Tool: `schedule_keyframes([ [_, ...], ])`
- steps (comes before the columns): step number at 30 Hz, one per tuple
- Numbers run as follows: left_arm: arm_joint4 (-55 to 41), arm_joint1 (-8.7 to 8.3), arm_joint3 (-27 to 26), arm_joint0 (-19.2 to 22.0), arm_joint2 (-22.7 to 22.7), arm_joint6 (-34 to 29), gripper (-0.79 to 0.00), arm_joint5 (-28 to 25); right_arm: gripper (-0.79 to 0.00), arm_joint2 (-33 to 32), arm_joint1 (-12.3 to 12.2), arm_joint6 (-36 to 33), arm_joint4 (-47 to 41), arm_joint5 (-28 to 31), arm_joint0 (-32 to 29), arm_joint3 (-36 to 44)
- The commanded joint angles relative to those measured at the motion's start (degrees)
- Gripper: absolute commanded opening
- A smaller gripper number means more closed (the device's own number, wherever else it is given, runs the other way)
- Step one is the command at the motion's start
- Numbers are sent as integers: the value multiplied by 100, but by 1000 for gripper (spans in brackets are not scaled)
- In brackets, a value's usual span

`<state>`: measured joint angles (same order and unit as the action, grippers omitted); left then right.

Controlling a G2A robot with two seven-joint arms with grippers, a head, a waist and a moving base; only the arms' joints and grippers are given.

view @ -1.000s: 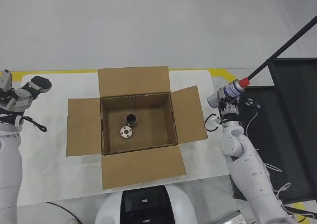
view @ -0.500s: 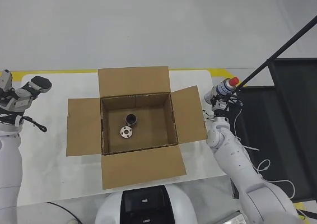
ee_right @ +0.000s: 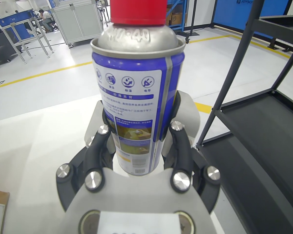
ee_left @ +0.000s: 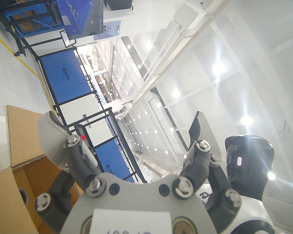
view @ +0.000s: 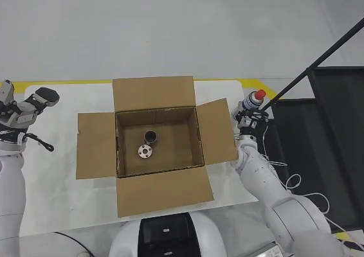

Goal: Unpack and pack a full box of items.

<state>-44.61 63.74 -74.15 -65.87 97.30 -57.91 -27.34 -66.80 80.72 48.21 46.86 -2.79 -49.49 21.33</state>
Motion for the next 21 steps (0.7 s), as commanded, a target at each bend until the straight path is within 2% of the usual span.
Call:
schedule_keyframes([
  [1, 0, 0, 0, 0, 0, 0, 0, 0, -785, 23, 41, 58, 13, -55, 66, -138],
  [21, 0, 0, 0, 0, 0, 0, 0, 0, -785, 116, 285, -96, 64, -156, 422, -786],
])
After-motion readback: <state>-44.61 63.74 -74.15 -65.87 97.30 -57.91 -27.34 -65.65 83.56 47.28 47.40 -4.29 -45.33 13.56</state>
